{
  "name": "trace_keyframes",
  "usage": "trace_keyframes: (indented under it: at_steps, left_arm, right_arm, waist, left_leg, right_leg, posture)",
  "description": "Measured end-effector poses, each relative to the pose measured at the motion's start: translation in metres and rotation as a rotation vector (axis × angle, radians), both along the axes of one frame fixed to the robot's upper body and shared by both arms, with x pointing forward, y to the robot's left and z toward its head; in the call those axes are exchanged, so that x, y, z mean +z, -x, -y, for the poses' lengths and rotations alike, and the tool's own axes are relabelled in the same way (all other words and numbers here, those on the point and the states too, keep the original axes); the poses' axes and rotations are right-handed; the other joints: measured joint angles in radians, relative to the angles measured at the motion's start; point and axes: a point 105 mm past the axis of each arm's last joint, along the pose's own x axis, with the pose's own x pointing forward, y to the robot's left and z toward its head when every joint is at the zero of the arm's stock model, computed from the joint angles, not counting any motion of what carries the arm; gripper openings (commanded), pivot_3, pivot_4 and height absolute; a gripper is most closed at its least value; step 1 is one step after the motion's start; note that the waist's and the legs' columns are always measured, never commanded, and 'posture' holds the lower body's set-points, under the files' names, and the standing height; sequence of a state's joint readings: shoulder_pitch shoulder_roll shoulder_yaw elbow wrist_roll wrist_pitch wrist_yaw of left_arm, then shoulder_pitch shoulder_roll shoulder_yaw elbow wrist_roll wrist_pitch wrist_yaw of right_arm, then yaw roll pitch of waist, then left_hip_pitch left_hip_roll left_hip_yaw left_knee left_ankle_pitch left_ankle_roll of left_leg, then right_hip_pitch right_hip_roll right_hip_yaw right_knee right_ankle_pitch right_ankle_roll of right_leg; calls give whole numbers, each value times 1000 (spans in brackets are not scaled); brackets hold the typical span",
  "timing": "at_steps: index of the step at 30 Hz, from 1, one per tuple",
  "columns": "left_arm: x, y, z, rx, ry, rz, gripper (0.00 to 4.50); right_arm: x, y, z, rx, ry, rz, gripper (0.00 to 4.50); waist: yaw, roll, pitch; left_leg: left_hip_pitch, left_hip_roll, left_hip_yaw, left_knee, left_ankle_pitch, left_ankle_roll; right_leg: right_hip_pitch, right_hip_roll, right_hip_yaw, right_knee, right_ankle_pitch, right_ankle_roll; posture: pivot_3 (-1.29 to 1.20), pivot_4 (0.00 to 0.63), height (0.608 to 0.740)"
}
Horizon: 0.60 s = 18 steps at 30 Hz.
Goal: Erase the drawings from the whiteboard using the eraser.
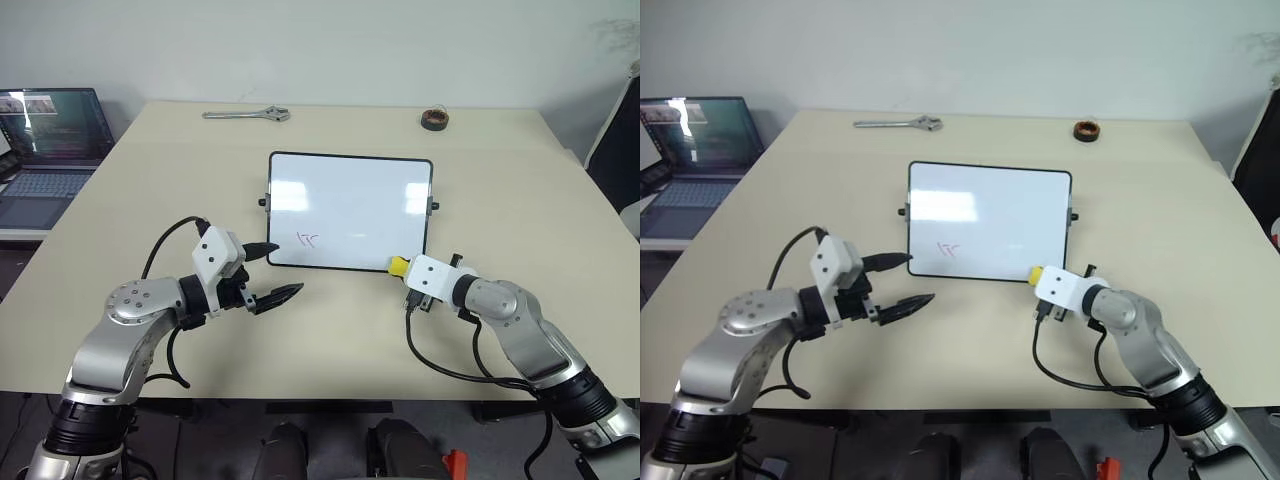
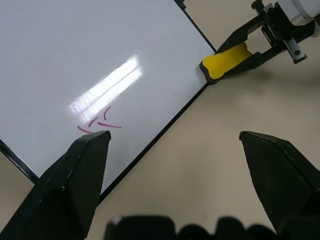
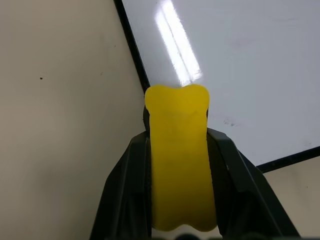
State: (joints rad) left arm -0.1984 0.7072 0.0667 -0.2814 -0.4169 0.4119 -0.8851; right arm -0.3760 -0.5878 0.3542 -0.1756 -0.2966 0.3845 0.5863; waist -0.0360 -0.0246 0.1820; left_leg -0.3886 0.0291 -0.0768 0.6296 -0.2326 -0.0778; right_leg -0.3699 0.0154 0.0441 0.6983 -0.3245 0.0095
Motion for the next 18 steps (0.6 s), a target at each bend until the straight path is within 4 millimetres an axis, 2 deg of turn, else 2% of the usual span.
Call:
trace_keyframes:
  at_steps: [2, 4, 6, 10, 13, 18]
  left_arm:
    - [0, 0, 0, -1, 0, 1, 4500]
    - [0, 0, 0, -1, 0, 0, 4500]
    - [-2, 1, -1, 3, 0, -6, 4500]
    - [-4, 2, -2, 6, 0, -13, 4500]
    - [-5, 2, -2, 12, 0, -17, 4500]
    - [-7, 1, -20, 93, 4, -18, 4500]
  right_arm:
    - [17, -14, -3, -53, -55, 89, 1123]
    - [33, -25, 8, -115, -70, 157, 1123]
    - [37, -26, 15, -132, -57, 171, 1123]
    - [32, -22, 15, -118, -41, 148, 1123]
    - [16, -8, 18, -75, 0, 71, 1123]
    - [9, 0, 17, -81, -79, -5, 1122]
  waist:
    - [-5, 0, 0]
    - [-4, 0, 0]
    - [1, 0, 0]
    - [3, 0, 0]
    - [4, 0, 0]
    - [-2, 0, 0]
  left_leg:
    - [0, 0, 0, 0, 0, 0]
    - [-1, 0, 0, 0, 0, 0]
    - [-1, 0, 0, 0, 0, 0]
    - [-1, 0, 0, 0, 0, 0]
    - [-1, -1, 0, 0, 0, 0]
    - [-1, 0, 0, 0, 0, 0]
  right_leg:
    - [-1, 0, 1, 1, 0, 0]
    - [-1, 0, 0, 0, 1, -1]
    - [-1, 0, 0, 0, 1, -2]
    - [0, -1, 0, 0, 2, -2]
    - [0, -1, 0, 0, 1, -2]
    - [-1, 0, 0, 0, 1, -2]
  posture:
    - [0, 150, 740]
    - [0, 150, 740]
    - [0, 150, 740]
    - [0, 150, 740]
    - [0, 150, 740]
    - [0, 150, 740]
